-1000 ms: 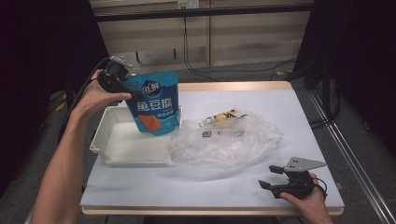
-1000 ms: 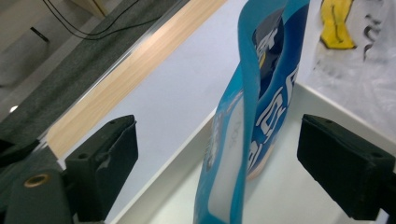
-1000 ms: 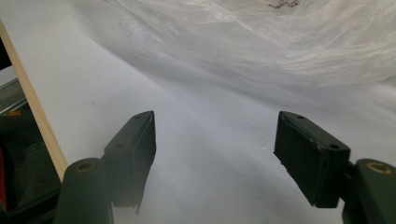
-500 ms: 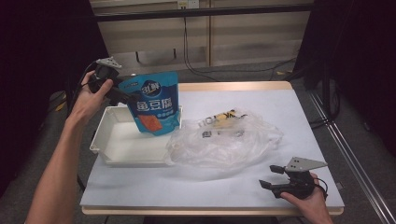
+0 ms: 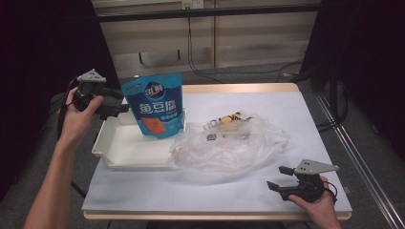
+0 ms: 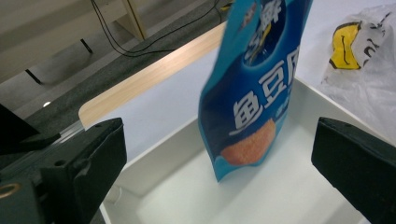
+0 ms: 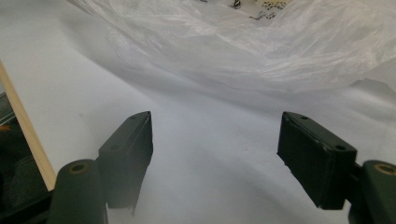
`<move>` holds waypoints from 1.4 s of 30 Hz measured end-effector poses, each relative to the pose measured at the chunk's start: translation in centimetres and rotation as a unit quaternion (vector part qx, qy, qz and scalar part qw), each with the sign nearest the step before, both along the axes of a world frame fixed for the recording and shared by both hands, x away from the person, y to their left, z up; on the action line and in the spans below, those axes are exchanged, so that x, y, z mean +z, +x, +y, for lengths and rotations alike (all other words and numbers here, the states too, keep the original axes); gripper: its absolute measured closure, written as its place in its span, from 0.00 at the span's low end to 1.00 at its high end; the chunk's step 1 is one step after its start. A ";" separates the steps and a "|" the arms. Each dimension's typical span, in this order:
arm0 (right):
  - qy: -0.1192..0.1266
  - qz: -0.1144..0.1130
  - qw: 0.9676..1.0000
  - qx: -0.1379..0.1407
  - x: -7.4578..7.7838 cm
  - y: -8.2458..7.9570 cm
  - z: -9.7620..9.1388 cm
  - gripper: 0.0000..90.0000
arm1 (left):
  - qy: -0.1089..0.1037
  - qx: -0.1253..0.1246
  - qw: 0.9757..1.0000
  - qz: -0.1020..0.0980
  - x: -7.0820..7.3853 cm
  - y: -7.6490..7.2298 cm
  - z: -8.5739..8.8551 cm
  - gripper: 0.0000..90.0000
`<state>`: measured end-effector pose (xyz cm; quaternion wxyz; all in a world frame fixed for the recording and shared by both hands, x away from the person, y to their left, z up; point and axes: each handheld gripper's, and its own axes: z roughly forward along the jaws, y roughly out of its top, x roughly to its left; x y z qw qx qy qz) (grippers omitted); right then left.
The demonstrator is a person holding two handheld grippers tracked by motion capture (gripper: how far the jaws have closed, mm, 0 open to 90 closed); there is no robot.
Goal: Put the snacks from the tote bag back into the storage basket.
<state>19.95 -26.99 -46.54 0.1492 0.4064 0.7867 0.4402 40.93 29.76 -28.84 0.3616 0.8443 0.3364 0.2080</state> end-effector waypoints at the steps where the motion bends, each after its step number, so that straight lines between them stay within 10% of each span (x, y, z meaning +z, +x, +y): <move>1: 0.000 -0.001 1.000 -0.001 0.0 0.0 0.0 0.28 | 0.001 0.002 1.000 -0.004 -0.1 -0.4 0.0 0.04; 16: 0.002 -0.005 1.000 -0.020 0.2 -0.1 -0.3 0.24 | -0.029 0.062 0.997 -0.041 -2.1 -4.7 1.8 0.03; 20: 0.004 -0.006 1.000 -0.022 0.2 -0.2 -0.5 0.24 | -0.048 0.110 0.991 -0.053 -3.2 -6.1 2.6 0.03; 35: 0.002 -0.003 1.000 -0.023 0.1 -0.2 -0.4 0.23 | -0.059 0.093 0.993 -0.047 -8.1 -12.2 3.6 0.04; 42: 0.000 -0.004 1.000 -0.023 0.1 -0.2 -0.4 0.23 | -0.090 0.112 0.987 -0.069 -10.4 -14.5 3.1 0.02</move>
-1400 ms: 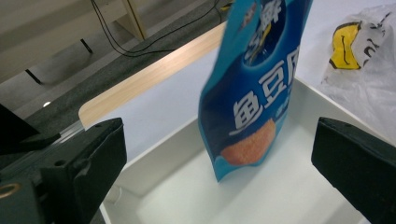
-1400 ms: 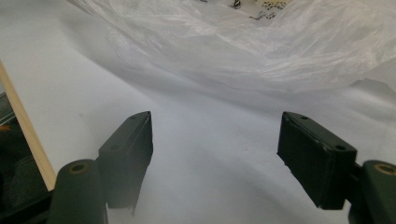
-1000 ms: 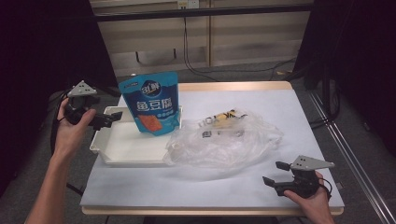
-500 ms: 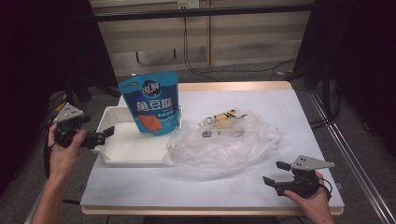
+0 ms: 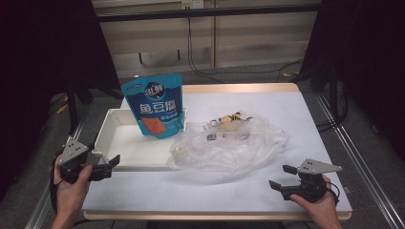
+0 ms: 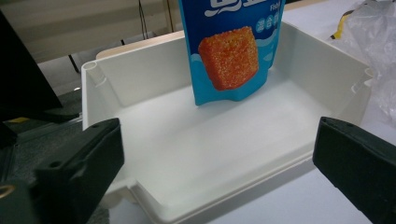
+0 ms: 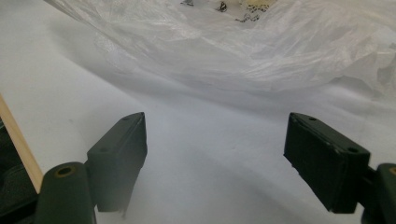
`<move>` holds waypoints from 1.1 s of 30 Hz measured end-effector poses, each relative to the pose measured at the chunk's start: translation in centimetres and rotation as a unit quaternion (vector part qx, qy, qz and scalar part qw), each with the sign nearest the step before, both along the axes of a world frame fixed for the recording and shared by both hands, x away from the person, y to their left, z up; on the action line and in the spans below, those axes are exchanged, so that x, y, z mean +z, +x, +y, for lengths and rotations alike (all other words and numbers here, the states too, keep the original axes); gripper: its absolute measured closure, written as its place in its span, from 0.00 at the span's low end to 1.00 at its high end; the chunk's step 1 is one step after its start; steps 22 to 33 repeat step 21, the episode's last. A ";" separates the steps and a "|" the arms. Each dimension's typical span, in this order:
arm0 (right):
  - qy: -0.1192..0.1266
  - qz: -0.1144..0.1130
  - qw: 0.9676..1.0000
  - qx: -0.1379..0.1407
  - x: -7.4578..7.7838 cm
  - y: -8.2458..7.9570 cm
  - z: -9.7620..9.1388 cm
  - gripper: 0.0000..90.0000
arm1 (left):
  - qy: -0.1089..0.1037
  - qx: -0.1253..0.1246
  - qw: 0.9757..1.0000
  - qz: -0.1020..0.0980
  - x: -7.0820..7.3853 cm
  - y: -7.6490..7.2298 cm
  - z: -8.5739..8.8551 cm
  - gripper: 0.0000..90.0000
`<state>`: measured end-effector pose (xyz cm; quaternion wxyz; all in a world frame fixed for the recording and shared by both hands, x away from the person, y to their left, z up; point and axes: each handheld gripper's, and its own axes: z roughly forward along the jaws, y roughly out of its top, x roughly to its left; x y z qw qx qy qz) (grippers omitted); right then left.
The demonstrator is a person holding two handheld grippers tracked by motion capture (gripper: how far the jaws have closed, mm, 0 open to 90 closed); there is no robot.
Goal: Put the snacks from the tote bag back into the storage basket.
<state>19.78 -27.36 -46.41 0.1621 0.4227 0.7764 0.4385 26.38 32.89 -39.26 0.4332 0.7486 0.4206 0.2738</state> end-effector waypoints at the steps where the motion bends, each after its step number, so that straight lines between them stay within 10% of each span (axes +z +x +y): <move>1: 0.000 0.000 1.000 -0.001 0.0 0.0 0.0 0.23 | 0.001 0.000 1.000 0.001 -0.3 -0.2 -0.1 0.02; 9: 0.000 0.000 1.000 -0.001 0.0 0.1 0.0 0.23 | -0.002 0.021 1.000 -0.008 -2.7 -2.5 -1.5 0.02; 17: 0.002 -0.007 1.000 -0.010 0.1 0.0 -0.2 0.22 | -0.026 -0.001 1.000 0.015 -5.5 -3.0 -3.4 0.03; 19: 0.003 -0.010 1.000 -0.011 0.2 0.0 -0.2 0.22 | -0.048 -0.026 0.997 0.047 -6.0 -3.0 -4.2 0.03; 33: 0.003 -0.015 1.000 -0.010 0.3 -0.1 -0.3 0.22 | -0.027 -0.037 0.998 0.042 -6.2 -2.9 -4.8 0.03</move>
